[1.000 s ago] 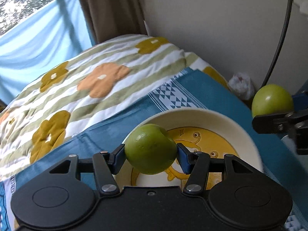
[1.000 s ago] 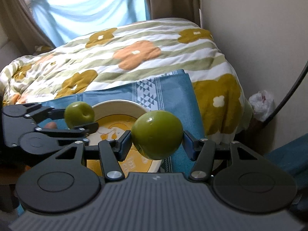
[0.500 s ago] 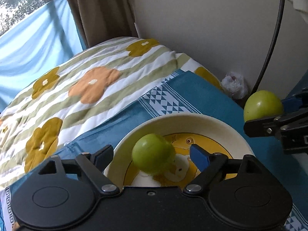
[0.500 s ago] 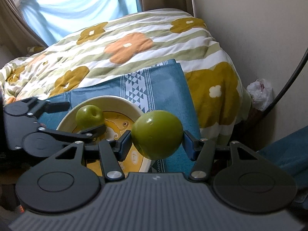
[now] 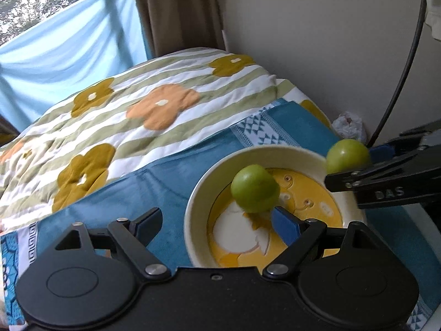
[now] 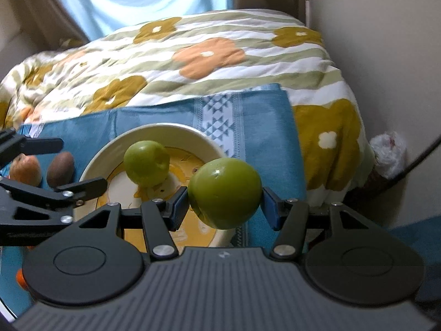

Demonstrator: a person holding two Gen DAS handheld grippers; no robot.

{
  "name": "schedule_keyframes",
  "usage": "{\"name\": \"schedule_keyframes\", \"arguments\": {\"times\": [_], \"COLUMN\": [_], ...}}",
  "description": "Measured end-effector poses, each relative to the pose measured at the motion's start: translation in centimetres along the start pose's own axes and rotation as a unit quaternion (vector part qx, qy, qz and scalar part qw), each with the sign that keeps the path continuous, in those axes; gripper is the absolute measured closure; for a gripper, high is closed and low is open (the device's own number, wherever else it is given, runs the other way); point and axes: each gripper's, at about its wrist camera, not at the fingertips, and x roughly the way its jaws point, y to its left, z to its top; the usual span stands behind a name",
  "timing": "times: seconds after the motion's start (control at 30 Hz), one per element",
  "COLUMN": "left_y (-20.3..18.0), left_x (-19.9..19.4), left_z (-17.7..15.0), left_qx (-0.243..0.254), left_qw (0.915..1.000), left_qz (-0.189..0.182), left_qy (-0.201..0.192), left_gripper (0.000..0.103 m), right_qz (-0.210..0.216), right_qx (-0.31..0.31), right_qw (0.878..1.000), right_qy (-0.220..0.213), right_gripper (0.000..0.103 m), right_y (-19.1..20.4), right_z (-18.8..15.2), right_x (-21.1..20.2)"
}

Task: Organize fruits
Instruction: 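Lower the green apple into the white bowl and open the right tool, then withdraw both tools from the bowl toward the oranges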

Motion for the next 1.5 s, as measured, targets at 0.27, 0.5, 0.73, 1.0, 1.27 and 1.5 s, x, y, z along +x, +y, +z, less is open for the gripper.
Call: {"name": "schedule_keyframes", "arguments": {"times": [0.27, 0.5, 0.73, 1.0, 1.27, 1.5], "left_y": [1.3, 1.7, 1.4, 1.0, -0.1, -1.0], "left_x": [0.0, -0.1, -0.9, -2.9, -7.3, -12.1], "left_z": [-1.5, -1.7, -1.6, -1.6, -2.4, -4.3], "left_qx": [-0.018, -0.026, -0.032, -0.044, -0.070, -0.106], "left_qw": [0.9997, 0.9995, 0.9992, 0.9983, 0.9950, 0.9885], "left_qz": [0.013, 0.016, 0.022, 0.035, 0.059, 0.084], "left_qy": [0.014, 0.014, 0.005, -0.012, -0.041, -0.067], "left_gripper": [0.013, 0.013, 0.013, 0.013, 0.013, 0.013], "right_qz": [0.011, 0.012, -0.010, -0.004, 0.004, 0.013], "right_qx": [-0.084, -0.108, -0.108, -0.078, -0.051, -0.046], "right_qw": [0.996, 0.994, 0.994, 0.996, 0.997, 0.997], "right_qy": [-0.005, -0.012, -0.033, -0.041, -0.052, -0.063], "right_gripper": [0.032, 0.029, 0.000, 0.000, 0.000, 0.000], "right_y": [3.5, 3.8, 3.1, 2.1, 1.5, 1.8], "right_z": [0.4, 0.2, -0.2, -0.4, -1.0, -2.6], "right_x": [2.8, 3.3, 2.1, 0.0, -3.9, -7.7]}}
